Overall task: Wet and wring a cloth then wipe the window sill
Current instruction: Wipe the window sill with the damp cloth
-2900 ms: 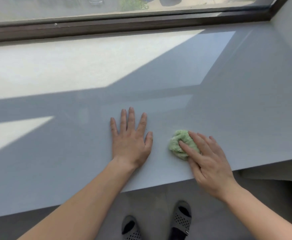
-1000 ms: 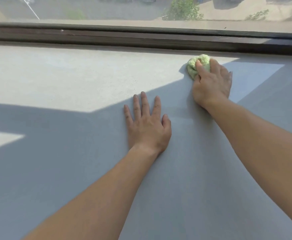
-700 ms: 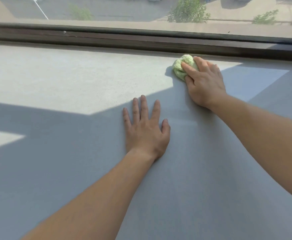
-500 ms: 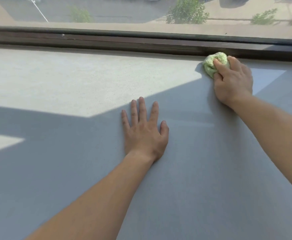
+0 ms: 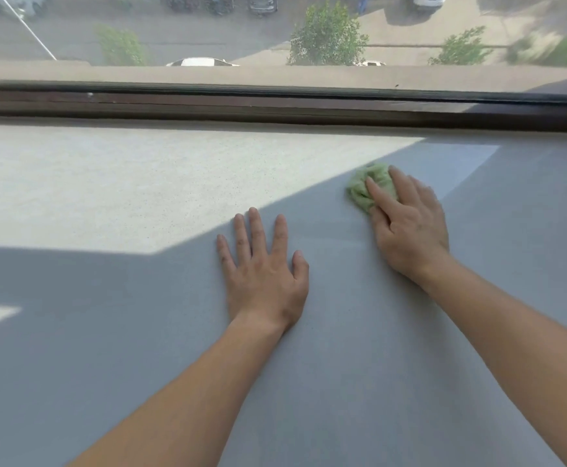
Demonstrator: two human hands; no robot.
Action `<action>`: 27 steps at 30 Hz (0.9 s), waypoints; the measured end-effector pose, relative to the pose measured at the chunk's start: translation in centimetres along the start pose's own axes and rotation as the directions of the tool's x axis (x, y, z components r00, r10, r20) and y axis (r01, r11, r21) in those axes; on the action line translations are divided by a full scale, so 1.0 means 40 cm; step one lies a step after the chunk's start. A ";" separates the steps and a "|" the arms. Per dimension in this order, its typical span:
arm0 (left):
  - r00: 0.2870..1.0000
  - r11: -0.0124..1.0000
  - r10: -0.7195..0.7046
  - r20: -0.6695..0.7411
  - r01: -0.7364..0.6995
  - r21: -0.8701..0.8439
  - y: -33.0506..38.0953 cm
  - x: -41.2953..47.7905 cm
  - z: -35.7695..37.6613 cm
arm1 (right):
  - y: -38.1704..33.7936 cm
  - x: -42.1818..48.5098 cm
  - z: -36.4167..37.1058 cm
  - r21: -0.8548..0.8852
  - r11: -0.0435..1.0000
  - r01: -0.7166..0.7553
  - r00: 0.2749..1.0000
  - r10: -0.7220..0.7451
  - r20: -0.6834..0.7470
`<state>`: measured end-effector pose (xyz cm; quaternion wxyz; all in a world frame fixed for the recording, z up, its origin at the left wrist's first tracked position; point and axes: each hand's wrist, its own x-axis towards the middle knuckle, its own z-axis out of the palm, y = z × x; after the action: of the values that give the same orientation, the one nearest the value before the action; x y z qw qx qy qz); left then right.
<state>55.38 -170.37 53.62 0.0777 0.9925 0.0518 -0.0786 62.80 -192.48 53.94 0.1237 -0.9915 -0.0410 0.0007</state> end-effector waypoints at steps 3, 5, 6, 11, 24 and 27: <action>1.000 1.000 0.007 0.000 -0.007 -0.011 -0.001 0.002 0.004 | 0.035 -0.066 0.000 -0.023 0.989 0.148 0.987 -0.146 0.066; 1.000 1.000 0.016 0.003 -0.016 -0.012 -0.002 0.001 0.006 | 0.075 -0.050 -0.014 -0.002 1.000 0.021 0.999 -0.021 0.030; 1.000 1.000 0.019 0.003 -0.019 -0.012 -0.002 0.002 0.006 | 0.083 -0.040 -0.021 0.021 0.996 -0.091 0.996 0.092 -0.002; 0.999 0.999 0.046 0.004 -0.046 -0.022 -0.005 0.002 0.009 | -0.024 -0.131 -0.001 0.034 0.980 -0.197 0.980 0.197 -0.013; 0.994 0.995 0.104 0.033 -0.104 -0.009 -0.001 -0.015 0.012 | -0.036 -0.308 0.009 0.046 0.965 -0.257 0.964 0.260 -0.065; 0.993 0.994 0.108 0.039 -0.108 0.003 -0.003 -0.021 0.010 | -0.060 -0.429 0.025 0.015 1.000 -0.002 1.000 0.002 -0.005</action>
<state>54.48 -170.38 53.33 0.0802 0.9924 -0.0036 -0.0934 45.49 -191.31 53.43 0.1312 -0.9906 -0.0399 -0.0013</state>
